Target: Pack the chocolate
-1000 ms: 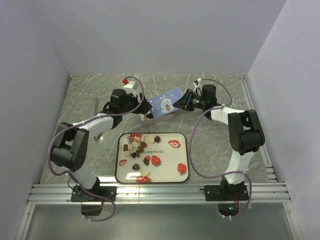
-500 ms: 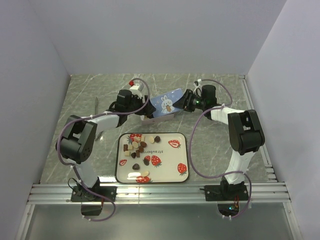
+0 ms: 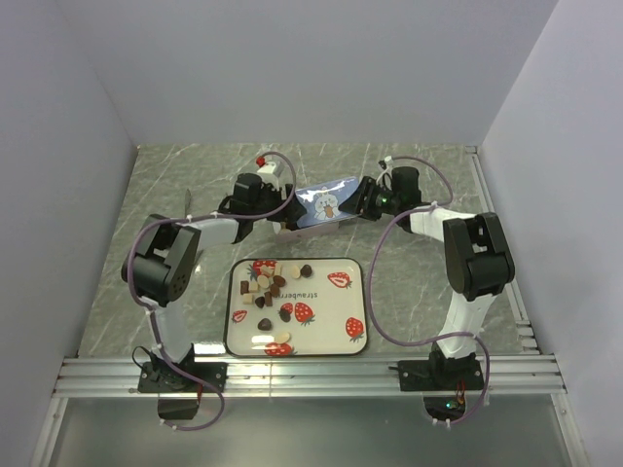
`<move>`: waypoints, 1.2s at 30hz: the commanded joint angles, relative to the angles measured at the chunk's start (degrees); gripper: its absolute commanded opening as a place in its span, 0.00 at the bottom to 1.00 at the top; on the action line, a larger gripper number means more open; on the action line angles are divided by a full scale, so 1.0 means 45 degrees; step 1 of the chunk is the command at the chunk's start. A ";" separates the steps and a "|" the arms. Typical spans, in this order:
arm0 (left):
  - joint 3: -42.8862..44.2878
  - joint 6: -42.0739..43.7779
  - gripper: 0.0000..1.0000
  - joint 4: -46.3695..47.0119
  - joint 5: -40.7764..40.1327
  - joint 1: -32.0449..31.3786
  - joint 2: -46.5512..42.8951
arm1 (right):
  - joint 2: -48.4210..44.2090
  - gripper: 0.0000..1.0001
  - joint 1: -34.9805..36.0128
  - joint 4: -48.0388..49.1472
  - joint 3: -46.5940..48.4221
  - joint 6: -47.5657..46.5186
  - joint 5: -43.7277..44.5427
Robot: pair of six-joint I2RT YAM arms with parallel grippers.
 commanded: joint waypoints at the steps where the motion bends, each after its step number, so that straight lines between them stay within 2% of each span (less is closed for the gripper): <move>1: 0.0653 -0.0076 0.77 0.0648 0.0034 -0.0034 0.0411 | 0.0246 0.56 -0.0048 -0.0092 0.0723 -0.0422 0.0277; 10: 0.0869 -0.0466 0.76 0.1115 0.0872 -0.0073 0.0900 | 0.0656 0.56 0.0167 -0.0814 0.1250 -0.0735 0.0336; 36: 0.0263 -0.0896 0.73 0.1488 0.1304 -0.0093 -0.0642 | 0.0656 0.55 0.0557 -0.1108 0.1681 -0.0598 0.0375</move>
